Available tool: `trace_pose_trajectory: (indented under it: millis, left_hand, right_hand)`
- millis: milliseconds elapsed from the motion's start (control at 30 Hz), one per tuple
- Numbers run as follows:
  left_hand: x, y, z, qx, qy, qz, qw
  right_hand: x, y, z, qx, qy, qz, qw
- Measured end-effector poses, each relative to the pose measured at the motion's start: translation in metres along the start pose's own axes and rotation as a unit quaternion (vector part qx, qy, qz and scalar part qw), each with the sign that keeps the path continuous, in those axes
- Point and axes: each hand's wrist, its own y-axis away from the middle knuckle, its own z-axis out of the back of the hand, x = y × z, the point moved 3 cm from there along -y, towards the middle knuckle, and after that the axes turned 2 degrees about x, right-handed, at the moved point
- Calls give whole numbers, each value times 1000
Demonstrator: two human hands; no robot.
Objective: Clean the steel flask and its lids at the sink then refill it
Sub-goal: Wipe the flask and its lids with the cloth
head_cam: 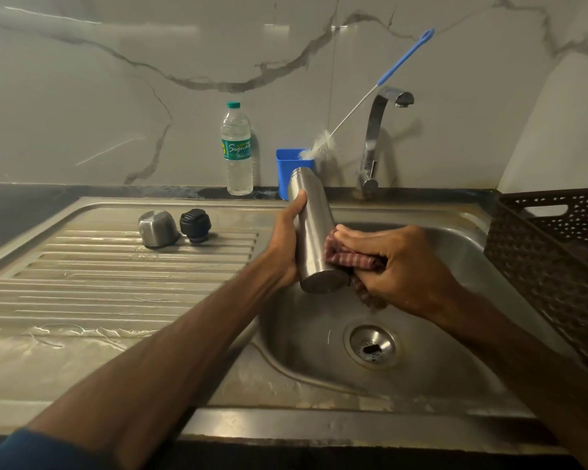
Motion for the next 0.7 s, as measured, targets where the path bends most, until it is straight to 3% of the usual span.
trace_pose_trajectory:
  millis: [167, 333, 533, 700]
  left_hand:
    - [-3, 1, 4, -4, 17, -13, 1000]
    - [5, 8, -9, 14, -31, 6, 999]
    - [2, 8, -9, 33, -33, 5, 999]
    - [10, 13, -20, 46, -88, 11, 995]
  right_hand:
    - [15, 2, -7, 68, 16, 95, 993]
    - [-9, -3, -4, -25, -21, -32, 999]
    - [6, -1, -7, 5, 7, 35, 999]
    - [-19, -4, 1, -64, -26, -74, 995]
